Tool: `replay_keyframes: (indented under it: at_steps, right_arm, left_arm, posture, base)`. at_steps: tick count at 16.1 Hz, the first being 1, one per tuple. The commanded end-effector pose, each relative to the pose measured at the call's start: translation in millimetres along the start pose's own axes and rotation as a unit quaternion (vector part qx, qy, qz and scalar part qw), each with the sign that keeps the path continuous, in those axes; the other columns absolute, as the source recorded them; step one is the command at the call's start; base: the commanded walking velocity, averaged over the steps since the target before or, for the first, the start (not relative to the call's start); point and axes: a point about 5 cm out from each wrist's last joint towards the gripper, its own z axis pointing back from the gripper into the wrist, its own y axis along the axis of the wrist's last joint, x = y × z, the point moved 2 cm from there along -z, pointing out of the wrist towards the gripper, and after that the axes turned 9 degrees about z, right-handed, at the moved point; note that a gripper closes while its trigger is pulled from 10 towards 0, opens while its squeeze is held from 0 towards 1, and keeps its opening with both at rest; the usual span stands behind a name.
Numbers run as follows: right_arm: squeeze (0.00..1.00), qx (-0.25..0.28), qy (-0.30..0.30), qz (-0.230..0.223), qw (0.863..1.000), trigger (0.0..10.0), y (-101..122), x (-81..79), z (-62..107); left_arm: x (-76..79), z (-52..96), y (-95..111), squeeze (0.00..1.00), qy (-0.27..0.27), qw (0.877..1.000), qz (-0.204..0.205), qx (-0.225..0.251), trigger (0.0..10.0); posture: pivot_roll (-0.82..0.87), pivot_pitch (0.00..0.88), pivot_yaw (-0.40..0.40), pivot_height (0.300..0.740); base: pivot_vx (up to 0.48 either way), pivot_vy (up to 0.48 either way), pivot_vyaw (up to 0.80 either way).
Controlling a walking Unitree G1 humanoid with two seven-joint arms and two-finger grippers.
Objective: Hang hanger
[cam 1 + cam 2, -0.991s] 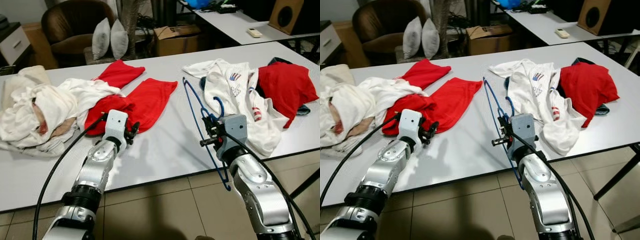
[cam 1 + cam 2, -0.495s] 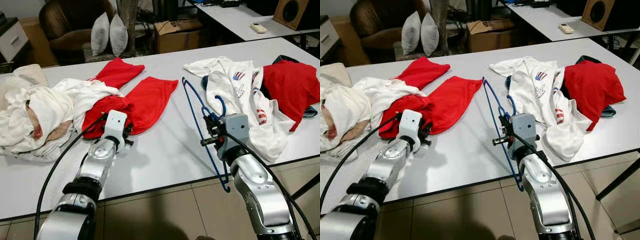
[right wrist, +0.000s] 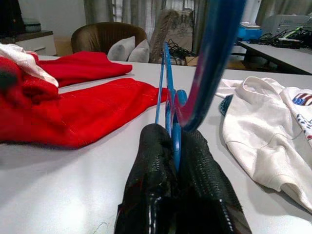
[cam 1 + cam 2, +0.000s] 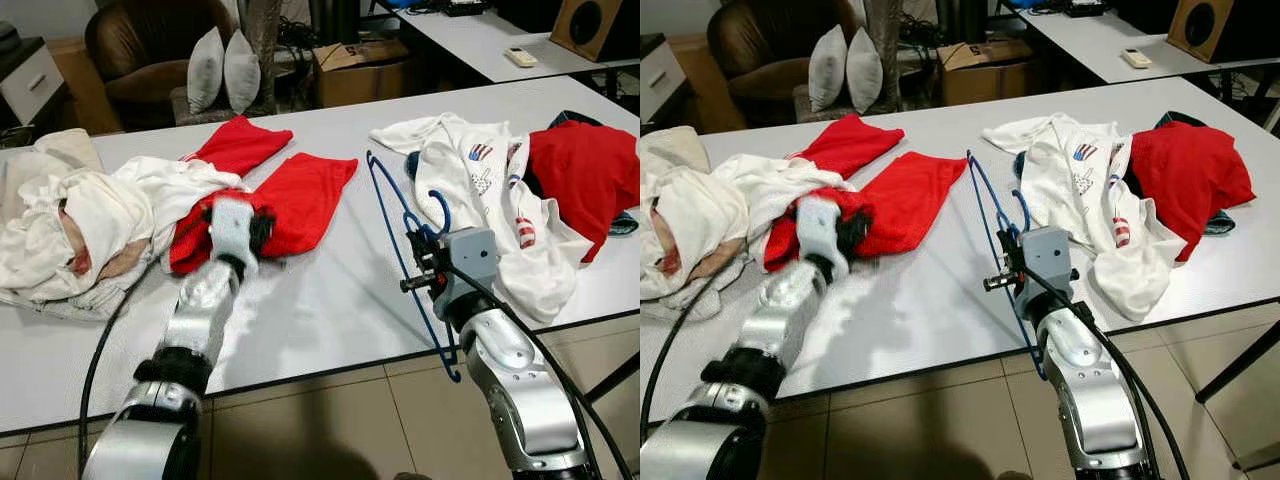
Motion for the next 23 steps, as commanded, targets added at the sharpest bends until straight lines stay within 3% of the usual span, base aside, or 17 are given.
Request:
replay_keyframes:
  at_steps: [1,3,5,7,8,10,11,12,13,14,17,21,23]
  right_arm:
    - [0.00,-0.001,-0.007,-0.003,1.000,10.0,-1,1.3,0.5]
    - [0.00,-0.001,-0.015,-0.001,1.000,10.0,-1,4.2,1.0]
    - [0.00,-0.001,-0.025,-0.001,1.000,10.0,-1,7.2,1.7]
    - [0.00,-0.001,-0.034,-0.003,0.999,10.0,-2,8.9,2.6]
    - [0.00,-0.001,-0.038,-0.004,0.999,10.0,-2,10.0,2.8]
    - [0.00,-0.001,-0.041,-0.004,0.999,10.0,-2,10.7,2.4]
    - [0.00,-0.001,-0.041,-0.005,0.999,10.0,-2,10.9,2.2]
    - [0.00,0.000,-0.047,-0.005,0.999,10.0,-2,12.6,2.1]
    - [0.00,0.001,-0.052,-0.005,0.999,10.0,-1,14.0,2.2]
    - [0.00,0.005,-0.068,-0.009,0.998,10.0,0,18.7,2.5]
    - [0.00,0.017,-0.155,-0.037,0.987,10.0,4,48.4,5.3]
    - [0.00,0.039,-0.148,-0.004,0.988,10.0,12,72.6,11.0]
    - [0.00,0.059,-0.098,0.010,0.993,10.0,22,74.9,12.8]
  left_arm:
    - [12.5,-11.6,40,0.00,-0.037,0.997,0.020,0.072,0.0]
    - [26.2,-18.3,79,0.00,-0.069,0.987,0.049,0.139,0.0]
    - [43.1,-18.7,120,0.00,-0.112,0.968,0.071,0.211,0.0]
    - [60.4,-14.3,121,0.00,-0.170,0.961,0.060,0.208,0.0]
    - [70.1,-12.7,102,0.00,-0.196,0.966,0.025,0.165,0.0]
    - [72.5,-13.2,59,0.00,-0.199,0.977,-0.056,0.058,9.2]
    - [71.2,-13.4,54,0.00,-0.192,0.978,-0.067,0.045,9.2]
    - [68.7,-12.4,45,0.00,-0.190,0.981,-0.040,0.020,10.0]
    - [69.4,-11.0,45,0.00,-0.199,0.980,-0.028,0.013,10.0]
    - [71.7,-8.0,45,1.00,-0.218,0.976,-0.018,0.004,10.0]
    - [79.3,2.2,34,1.00,-0.270,0.961,-0.037,-0.042,10.0]
    - [90.7,15.9,38,1.00,-0.331,0.942,0.005,-0.053,10.0]
    - [71.6,21.4,37,1.00,-0.314,0.946,-0.041,-0.074,10.0]
  posture:
    - [-0.23,0.000,0.114,0.740]
    - [-0.23,0.000,0.112,0.740]
    - [-0.23,0.000,0.116,0.740]
    - [-0.23,0.000,0.118,0.740]
    - [-0.23,0.000,0.121,0.740]
    - [-0.23,0.000,0.124,0.740]
    - [-0.23,0.000,0.124,0.740]
    - [-0.23,0.000,0.120,0.740]
    - [-0.23,0.000,0.117,0.740]
    - [-0.23,0.000,0.113,0.740]
    - [-0.22,0.000,0.108,0.740]
    - [-0.21,0.000,0.119,0.740]
    - [-0.22,0.000,0.126,0.740]
  base:
    - [0.000,0.000,0.00]
    - [0.000,0.000,0.00]
    - [0.000,0.000,0.00]
    - [0.000,0.000,0.00]
    - [0.000,0.000,0.00]
    - [0.000,0.000,0.00]
    - [0.000,0.000,0.00]
    - [0.000,0.000,0.00]
    - [0.000,0.000,0.00]
    - [0.000,0.000,0.00]
    - [0.000,0.000,0.00]
    - [0.000,0.000,0.00]
    - [0.000,0.000,0.00]
